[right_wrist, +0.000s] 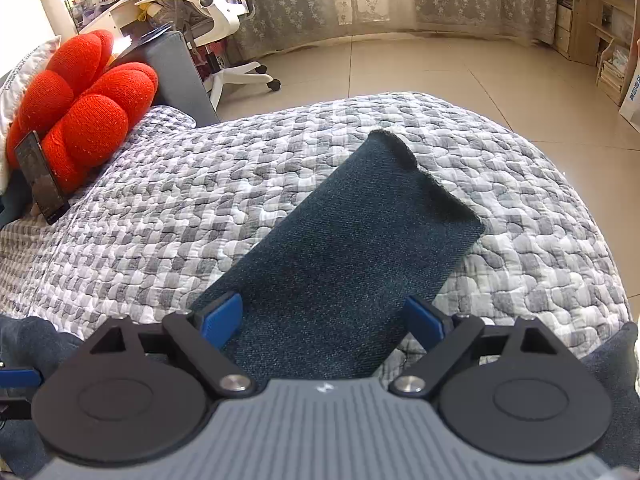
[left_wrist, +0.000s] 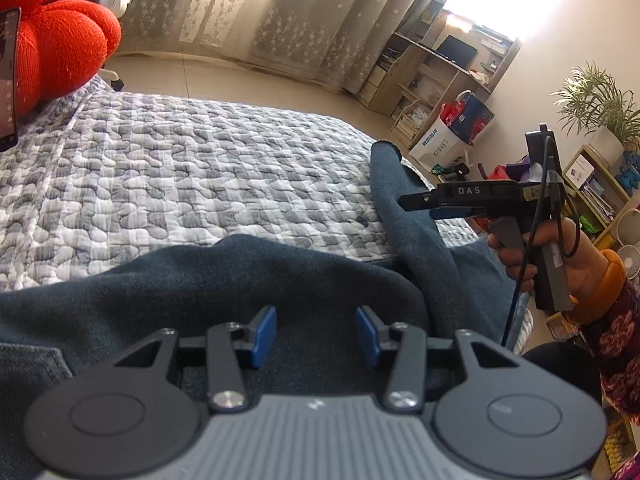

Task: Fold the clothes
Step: 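Grasp the jeans leg cuff with the right gripper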

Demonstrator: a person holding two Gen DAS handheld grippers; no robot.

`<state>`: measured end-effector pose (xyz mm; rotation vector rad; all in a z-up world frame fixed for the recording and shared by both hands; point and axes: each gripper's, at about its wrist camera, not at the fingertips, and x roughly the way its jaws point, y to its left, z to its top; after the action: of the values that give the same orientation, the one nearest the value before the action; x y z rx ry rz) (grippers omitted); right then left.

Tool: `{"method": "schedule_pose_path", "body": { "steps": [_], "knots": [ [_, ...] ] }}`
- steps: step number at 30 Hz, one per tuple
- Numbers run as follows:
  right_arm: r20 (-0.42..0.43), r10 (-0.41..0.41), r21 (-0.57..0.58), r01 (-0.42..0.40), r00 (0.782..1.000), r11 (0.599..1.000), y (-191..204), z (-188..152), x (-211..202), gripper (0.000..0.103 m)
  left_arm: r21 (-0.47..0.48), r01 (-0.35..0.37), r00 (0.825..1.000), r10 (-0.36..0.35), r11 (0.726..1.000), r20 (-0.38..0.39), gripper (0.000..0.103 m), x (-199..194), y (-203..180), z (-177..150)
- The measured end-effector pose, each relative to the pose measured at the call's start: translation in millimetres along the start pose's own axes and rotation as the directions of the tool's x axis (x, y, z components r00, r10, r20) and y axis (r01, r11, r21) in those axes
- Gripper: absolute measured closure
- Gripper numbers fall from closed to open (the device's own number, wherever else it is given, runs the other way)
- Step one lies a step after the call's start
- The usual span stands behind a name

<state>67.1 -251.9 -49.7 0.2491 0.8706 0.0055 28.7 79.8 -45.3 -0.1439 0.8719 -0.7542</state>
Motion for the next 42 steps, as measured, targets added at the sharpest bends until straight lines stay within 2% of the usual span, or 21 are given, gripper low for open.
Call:
{"method": "schedule_pose_path", "body": {
  "steps": [4,8,14,18,21,23,24,25,26,29,37,39,42],
  "knots": [
    [0.047,-0.04,0.032,0.038,0.998,0.999,-2.5,-1.5,11.9,0.008,-0.024,0.002,1.0,-0.002,1.0,-0.021,0.056,5.5,1.4,-6.0],
    [0.072,-0.093,-0.031,0.096,0.993,0.995,9.2,-2.0,20.6,0.008,-0.031,-0.005,0.999,0.004,1.0,-0.036,0.054,6.3,0.0,-10.6],
    [0.013,-0.111,0.077,0.11,0.994,0.991,12.0,16.8,29.8,0.0,-0.077,-0.027,0.999,0.024,0.997,-0.042,0.053,3.0,-2.7,-16.5],
    [0.017,-0.205,0.002,0.205,0.979,0.979,31.3,13.9,40.5,0.0,-0.128,-0.042,0.999,0.04,0.991,-0.018,0.053,1.9,-3.4,-20.3],
    [0.06,-0.204,-0.04,0.206,0.977,0.978,38.0,6.7,34.5,0.019,-0.16,-0.047,0.999,0.047,0.986,-0.002,0.053,-1.4,-3.0,-23.3],
    [0.074,-0.164,-0.048,0.168,0.984,0.985,37.4,4.6,25.3,0.055,-0.179,-0.047,0.999,0.049,0.983,0.009,0.053,-2.9,-1.6,-25.2],
    [0.077,-0.147,-0.041,0.15,0.986,0.988,35.9,4.0,20.6,0.065,-0.186,-0.046,0.999,0.05,0.982,0.014,0.053,-3.3,-1.0,-26.2],
    [0.085,-0.14,-0.034,0.143,0.987,0.989,34.2,3.4,15.5,0.083,-0.191,-0.046,0.999,0.05,0.981,0.018,0.053,-4.1,-0.4,-27.3],
    [0.095,-0.135,-0.028,0.138,0.986,0.99,32.5,2.7,10.3,0.09,-0.194,-0.046,0.998,0.051,0.98,0.022,0.053,-4.6,-0.4,-28.1],
    [0.143,-0.142,-0.014,0.145,0.98,0.989,26.8,-0.5,-11.8,0.093,-0.198,-0.051,0.998,0.058,0.979,0.027,0.053,-5.1,-1.3,-29.8],
    [0.285,-0.188,0.019,0.191,0.94,0.981,13.9,-20.2,-93.3,0.093,-0.204,-0.054,0.998,0.06,0.977,0.021,0.053,-9.1,0.0,-33.7],
    [0.305,-0.2,0.029,0.201,0.931,0.979,8.1,-30.3,-112.6,0.093,-0.205,-0.054,0.998,0.059,0.977,0.02,0.053,-9.4,0.3,-33.6],
    [0.297,-0.213,0.058,0.205,0.931,0.977,-2.4,-42.1,-130.1,0.093,-0.204,-0.054,0.998,0.059,0.978,0.018,0.053,-9.2,0.8,-33.6]
  ]
}}
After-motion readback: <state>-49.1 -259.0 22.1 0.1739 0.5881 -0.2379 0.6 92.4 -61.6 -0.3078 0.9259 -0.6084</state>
